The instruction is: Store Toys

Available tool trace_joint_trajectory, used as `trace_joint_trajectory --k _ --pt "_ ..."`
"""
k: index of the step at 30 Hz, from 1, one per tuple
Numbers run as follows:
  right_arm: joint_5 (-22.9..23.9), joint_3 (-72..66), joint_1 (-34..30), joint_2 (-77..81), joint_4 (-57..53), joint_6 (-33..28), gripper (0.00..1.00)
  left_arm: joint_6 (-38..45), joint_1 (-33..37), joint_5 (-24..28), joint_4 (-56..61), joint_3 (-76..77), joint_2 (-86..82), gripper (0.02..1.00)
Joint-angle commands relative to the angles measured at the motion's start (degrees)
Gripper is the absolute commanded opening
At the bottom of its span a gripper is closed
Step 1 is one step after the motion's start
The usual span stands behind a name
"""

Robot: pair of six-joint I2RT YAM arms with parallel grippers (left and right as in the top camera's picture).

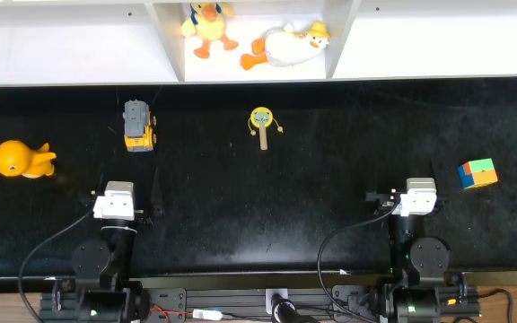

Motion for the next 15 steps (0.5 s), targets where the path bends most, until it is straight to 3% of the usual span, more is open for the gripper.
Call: trace_joint_trajectory --k 1,15 --pt "0.3 -0.8 -0.1 -0.3 0.3 0.0 0.996 1.0 -0.2 -0.9 -0.2 0.0 -0.6 0.998" --pt "0.3 -0.8 -0.1 -0.3 0.3 0.0 0.996 1.1 -0.1 -2.3 -0.3 0.0 -0.6 0.998"
